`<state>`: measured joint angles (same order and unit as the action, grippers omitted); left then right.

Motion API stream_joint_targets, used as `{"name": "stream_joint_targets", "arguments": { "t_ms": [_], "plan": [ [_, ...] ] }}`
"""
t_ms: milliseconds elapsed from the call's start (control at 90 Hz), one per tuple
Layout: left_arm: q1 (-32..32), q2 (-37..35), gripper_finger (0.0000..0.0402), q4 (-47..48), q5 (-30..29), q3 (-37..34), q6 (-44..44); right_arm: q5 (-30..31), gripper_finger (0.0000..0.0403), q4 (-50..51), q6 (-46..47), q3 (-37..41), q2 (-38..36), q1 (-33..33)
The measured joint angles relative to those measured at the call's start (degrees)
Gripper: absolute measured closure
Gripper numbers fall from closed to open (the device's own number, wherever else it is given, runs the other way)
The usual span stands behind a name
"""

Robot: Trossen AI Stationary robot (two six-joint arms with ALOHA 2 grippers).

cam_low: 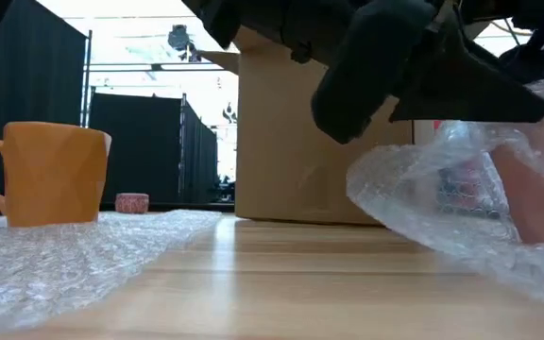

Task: Wrap mug
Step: Wrap the pink mug in the bubble wrap

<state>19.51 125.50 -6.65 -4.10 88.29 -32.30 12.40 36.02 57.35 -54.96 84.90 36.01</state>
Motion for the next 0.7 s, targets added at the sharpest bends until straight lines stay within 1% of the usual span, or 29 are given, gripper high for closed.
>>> {"name": "stream_joint_targets", "arguments": {
  "t_ms": [56, 167, 267, 500, 700],
  "plan": [
    [0.07, -0.9, 0.027, 1.85, 0.24, 0.02, 2.61, -0.02, 0.0145, -0.08, -0.07, 0.0, 0.0, 0.0],
    [0.21, -3.15, 0.027, 8.75, 1.05, -0.21, 8.16, -0.85, 0.0145, 0.48, -0.45, 0.12, 0.0, 0.05],
    [0.66, -5.24, 0.027, 12.07, 1.02, -0.23, 12.52, -0.96, 0.0145, 0.45, -0.96, 0.13, 0.0, 0.11],
    [2.58, -8.58, 0.027, 13.21, -0.15, -0.15, 19.27, -0.94, 0.0145, 0.71, -1.8, 0.13, 0.0, 0.09],
    [4.99, -8.71, 0.027, 15.87, -4.85, -0.11, 24.03, -1.2, 0.0145, 0.75, -3.97, 0.13, 0.0, 0.11]
  ]
}}
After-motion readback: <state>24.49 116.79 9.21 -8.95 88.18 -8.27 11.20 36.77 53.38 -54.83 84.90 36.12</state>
